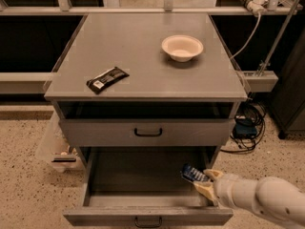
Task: Pick rxbar blueberry from middle drawer and place on counter
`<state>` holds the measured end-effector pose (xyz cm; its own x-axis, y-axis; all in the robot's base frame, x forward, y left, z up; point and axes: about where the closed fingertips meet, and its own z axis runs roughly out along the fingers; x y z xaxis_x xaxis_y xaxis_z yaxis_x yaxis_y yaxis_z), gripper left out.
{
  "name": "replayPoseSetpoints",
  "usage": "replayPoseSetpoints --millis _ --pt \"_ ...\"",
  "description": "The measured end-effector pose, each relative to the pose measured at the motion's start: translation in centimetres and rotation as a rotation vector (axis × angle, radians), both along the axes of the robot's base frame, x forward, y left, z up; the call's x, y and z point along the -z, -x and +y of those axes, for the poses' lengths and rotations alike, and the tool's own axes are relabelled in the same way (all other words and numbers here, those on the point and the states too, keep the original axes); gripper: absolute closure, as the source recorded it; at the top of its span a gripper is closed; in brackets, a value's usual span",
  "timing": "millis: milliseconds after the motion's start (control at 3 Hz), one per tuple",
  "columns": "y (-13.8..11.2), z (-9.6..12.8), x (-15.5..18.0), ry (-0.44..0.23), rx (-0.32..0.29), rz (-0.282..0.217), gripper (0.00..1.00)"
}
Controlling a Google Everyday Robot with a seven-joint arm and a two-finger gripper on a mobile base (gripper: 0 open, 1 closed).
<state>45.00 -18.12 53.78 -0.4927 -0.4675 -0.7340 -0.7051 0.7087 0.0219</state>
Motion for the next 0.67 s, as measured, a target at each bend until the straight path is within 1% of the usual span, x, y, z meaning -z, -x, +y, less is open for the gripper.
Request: replayPoseSetpoints --millis 333,667 --pt "2.3 -2.0 -4.9 0.027 0.032 -0.089 1.0" --pt "2.7 -3.3 -8.9 0.08 0.058 -0.151 1.0"
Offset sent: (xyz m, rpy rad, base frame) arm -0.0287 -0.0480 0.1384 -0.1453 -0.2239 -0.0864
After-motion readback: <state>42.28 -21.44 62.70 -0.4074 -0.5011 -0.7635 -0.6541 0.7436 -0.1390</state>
